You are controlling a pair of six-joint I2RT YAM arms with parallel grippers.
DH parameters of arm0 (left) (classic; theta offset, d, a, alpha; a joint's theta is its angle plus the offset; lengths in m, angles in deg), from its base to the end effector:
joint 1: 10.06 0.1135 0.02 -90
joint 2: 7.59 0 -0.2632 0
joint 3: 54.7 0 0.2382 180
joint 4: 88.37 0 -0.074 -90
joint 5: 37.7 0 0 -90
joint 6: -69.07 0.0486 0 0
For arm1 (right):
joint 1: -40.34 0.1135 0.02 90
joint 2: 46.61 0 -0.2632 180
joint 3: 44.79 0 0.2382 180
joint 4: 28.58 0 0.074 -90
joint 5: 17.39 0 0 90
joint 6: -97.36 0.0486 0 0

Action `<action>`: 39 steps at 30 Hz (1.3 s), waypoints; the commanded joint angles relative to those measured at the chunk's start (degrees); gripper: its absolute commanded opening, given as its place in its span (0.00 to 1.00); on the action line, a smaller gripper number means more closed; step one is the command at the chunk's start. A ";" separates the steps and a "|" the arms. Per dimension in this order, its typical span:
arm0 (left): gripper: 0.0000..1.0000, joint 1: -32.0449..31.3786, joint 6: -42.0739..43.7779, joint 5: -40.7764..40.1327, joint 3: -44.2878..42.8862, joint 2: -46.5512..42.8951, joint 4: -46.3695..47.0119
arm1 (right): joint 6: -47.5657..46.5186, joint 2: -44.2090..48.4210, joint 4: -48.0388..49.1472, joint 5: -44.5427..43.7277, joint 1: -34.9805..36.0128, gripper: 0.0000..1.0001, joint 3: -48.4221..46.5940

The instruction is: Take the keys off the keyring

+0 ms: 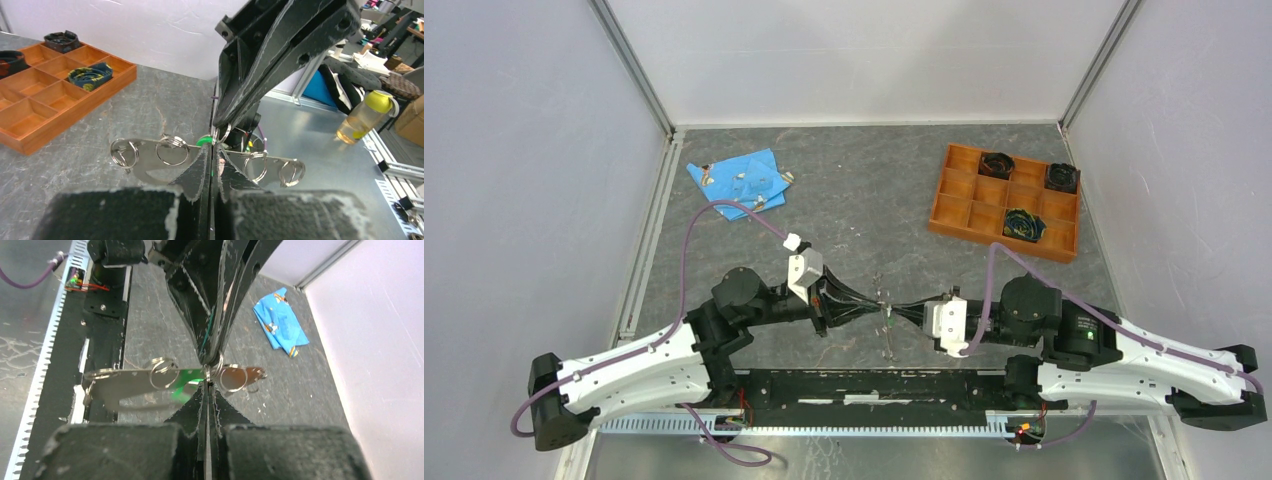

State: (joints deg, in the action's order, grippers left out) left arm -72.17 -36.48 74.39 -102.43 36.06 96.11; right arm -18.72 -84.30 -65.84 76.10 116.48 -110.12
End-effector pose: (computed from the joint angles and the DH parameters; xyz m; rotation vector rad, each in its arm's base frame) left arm 0.0703 -0.1719 0.3298 0.9341 1.2830 -1.3628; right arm 0.0315 0.1401 0.3644 -1.4212 1.0872 0.6887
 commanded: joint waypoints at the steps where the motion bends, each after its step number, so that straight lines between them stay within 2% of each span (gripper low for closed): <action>1: 0.02 -0.13 -1.85 -5.12 0.34 -1.37 3.82 | 1.49 0.23 0.15 -2.56 0.19 0.00 1.36; 8: 0.02 -0.20 -1.97 -6.37 0.60 -0.71 4.83 | 1.48 -0.94 0.35 -3.13 0.21 0.00 1.97; 22: 0.02 -0.20 0.58 -15.94 -0.01 -0.34 -0.92 | 1.56 -1.36 1.03 -6.03 0.19 0.01 1.26; 39: 0.02 -0.21 3.30 -17.80 -1.25 0.45 -6.78 | 2.79 -3.16 1.56 -10.41 0.23 0.01 -0.47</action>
State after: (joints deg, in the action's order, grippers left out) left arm -72.56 -36.74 60.33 -101.69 36.28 91.15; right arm -17.28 -87.71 -66.00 67.03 116.46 -108.64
